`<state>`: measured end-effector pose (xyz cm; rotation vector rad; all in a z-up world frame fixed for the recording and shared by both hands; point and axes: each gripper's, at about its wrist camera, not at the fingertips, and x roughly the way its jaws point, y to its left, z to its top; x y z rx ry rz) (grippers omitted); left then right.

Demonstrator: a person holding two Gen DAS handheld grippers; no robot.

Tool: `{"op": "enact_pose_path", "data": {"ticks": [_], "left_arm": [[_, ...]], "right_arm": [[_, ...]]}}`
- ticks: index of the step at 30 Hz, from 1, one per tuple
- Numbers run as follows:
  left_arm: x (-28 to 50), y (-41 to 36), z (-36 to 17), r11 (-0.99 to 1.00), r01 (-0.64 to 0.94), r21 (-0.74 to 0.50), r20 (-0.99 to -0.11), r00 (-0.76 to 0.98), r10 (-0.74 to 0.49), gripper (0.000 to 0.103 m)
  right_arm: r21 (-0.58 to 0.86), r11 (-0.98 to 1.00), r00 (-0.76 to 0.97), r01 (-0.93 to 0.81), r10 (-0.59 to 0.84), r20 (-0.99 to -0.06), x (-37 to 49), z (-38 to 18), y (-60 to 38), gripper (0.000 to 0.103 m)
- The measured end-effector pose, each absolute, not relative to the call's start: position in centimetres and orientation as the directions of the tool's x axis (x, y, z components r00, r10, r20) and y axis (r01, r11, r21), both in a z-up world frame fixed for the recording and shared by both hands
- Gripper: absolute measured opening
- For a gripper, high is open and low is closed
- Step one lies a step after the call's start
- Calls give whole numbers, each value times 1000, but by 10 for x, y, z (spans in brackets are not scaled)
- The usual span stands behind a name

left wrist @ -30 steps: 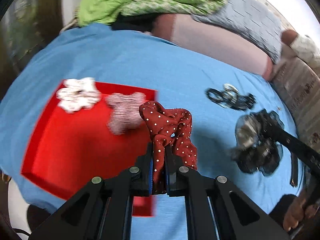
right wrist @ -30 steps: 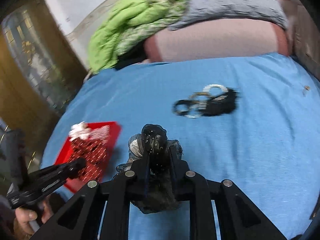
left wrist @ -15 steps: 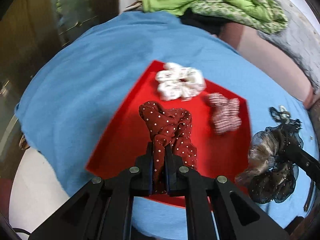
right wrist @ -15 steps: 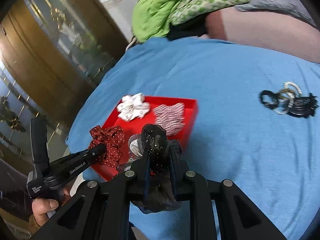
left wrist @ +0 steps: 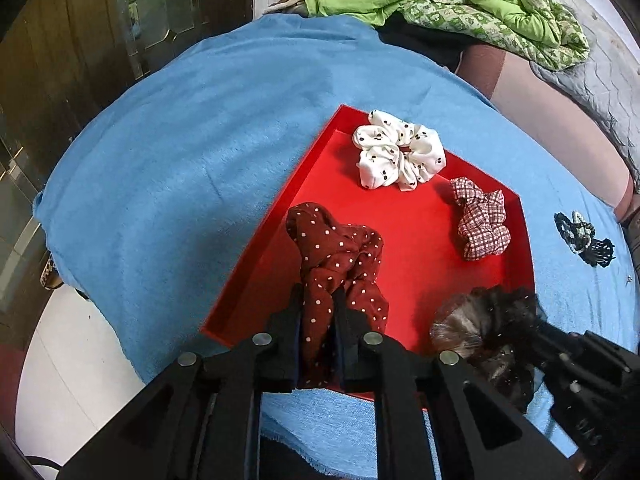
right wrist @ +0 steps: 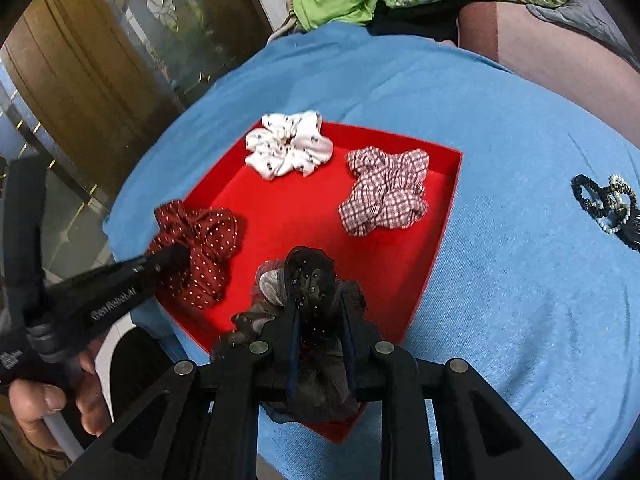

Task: Organize jewelry
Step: 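Carry both scrunchies to the red tray and open both grippers inside it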

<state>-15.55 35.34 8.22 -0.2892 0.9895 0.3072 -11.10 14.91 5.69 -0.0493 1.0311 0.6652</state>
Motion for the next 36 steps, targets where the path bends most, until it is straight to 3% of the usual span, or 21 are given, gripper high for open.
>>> {"op": "enact_pose_path", "data": {"ticks": [3, 5, 8, 10, 12, 26, 36], "left_arm": [[-159, 354, 88, 918, -382, -105, -838, 532, 126, 24], [-160, 354, 93, 916, -387, -107, -828, 545, 133, 31], [-162, 353, 100, 915, -390, -107, -812, 565, 146, 34], [-164, 352, 104, 915, -389, -109, -806, 573, 148, 36], [-165, 350, 107, 916, -387, -108, -802, 578, 150, 38], [-169, 329, 133, 927, -364, -94, -769, 617, 164, 41], [-156, 274, 137, 971, -225, -82, -777, 625, 79, 41]], "right_arm": [[248, 810, 347, -531, 475, -809, -113, 55, 150, 25], [238, 813, 360, -532, 471, -806, -113, 56, 152, 31], [224, 813, 386, -537, 473, -792, -117, 62, 150, 46], [222, 811, 400, -541, 480, -781, -119, 67, 148, 61], [222, 810, 414, -543, 488, -768, -121, 72, 146, 66], [257, 832, 470, -491, 502, -727, -123, 91, 105, 67], [291, 908, 537, -303, 415, -734, -103, 79, 1, 67]]}}
